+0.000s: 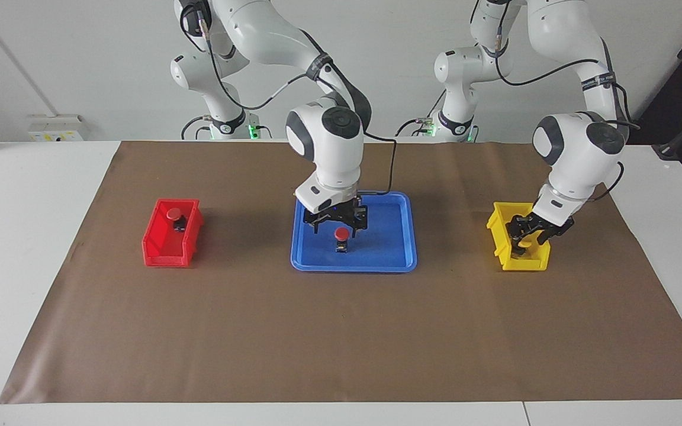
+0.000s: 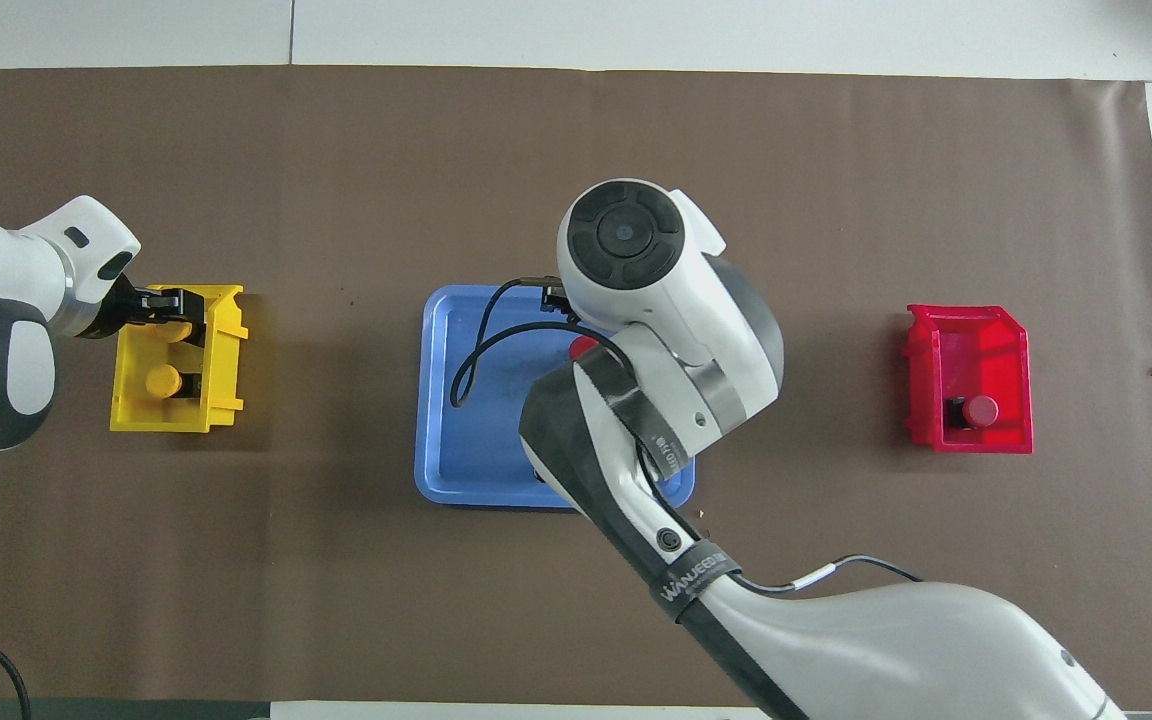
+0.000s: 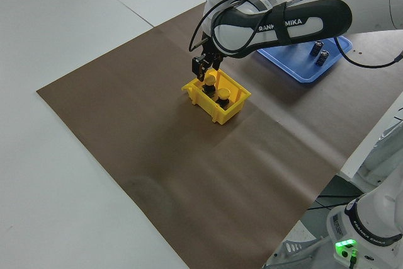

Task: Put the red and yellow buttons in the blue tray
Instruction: 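Carry the red button into the blue tray while the left gripper reaches the yellow bin, then move the yellow button toward the tray while the right gripper returns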

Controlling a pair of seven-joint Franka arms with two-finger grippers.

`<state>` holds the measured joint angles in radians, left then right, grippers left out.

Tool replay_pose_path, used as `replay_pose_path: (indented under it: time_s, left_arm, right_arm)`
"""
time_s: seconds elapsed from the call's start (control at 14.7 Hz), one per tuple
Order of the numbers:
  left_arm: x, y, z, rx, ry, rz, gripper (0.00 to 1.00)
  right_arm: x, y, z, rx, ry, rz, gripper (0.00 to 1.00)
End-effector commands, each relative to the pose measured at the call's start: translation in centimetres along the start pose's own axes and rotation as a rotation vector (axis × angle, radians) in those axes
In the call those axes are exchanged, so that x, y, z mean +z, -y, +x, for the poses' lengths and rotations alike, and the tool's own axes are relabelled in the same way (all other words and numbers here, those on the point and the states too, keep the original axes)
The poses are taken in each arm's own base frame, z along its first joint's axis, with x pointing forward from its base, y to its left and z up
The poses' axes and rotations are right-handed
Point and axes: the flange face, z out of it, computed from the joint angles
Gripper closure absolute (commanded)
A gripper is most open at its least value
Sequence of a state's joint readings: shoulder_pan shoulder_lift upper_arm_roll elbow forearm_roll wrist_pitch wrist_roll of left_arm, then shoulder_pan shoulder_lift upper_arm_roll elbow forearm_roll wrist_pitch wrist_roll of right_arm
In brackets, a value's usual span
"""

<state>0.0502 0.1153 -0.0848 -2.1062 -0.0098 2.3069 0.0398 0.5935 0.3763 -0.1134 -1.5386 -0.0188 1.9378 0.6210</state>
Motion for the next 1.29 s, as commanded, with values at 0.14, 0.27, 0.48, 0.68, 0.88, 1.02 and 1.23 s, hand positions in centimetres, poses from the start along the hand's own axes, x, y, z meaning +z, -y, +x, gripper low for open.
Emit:
replay_pose_path:
  time_s: [0.14,0.27,0.48,0.68,0.88,1.02,1.23]
  left_arm:
    - [1.8,0.3,-0.7,-0.002,-0.009,0.011,0.98]
    - [1.3,0.8,-0.4,-0.005,-0.002,0.012,0.99]
    - [-7.1,-0.2,3.0,-0.015,0.075,0.013,0.99]
    - [-13.0,-9.2,3.7,-0.047,0.113,0.022,0.99]
    - [-10.7,-20.8,0.2,-0.126,0.04,0.001,0.98]
    - [-8.6,-27.3,-2.5,-0.1,0.058,-0.003,0.98]
    - [-3.2,-35.5,-5.4,-0.149,0.024,-0.044,0.98]
  right_arm:
    - [-4.9,-18.6,-0.4,-0.084,0.101,0.013,0.0]
    - [-3.8,-25.9,-1.4,-0.133,0.139,0.024,0.0]
    - [-0.4,-33.8,-2.4,-0.212,0.124,0.049,0.07]
    - [2.6,-37.6,-3.7,-0.171,0.088,0.052,0.17]
    - [4.4,-39.0,-4.0,-0.165,0.082,0.052,0.25]
    - [6.1,-38.7,-4.8,-0.166,0.056,0.051,0.29]
    - [6.7,-38.6,-5.2,-0.169,0.062,0.052,0.35]
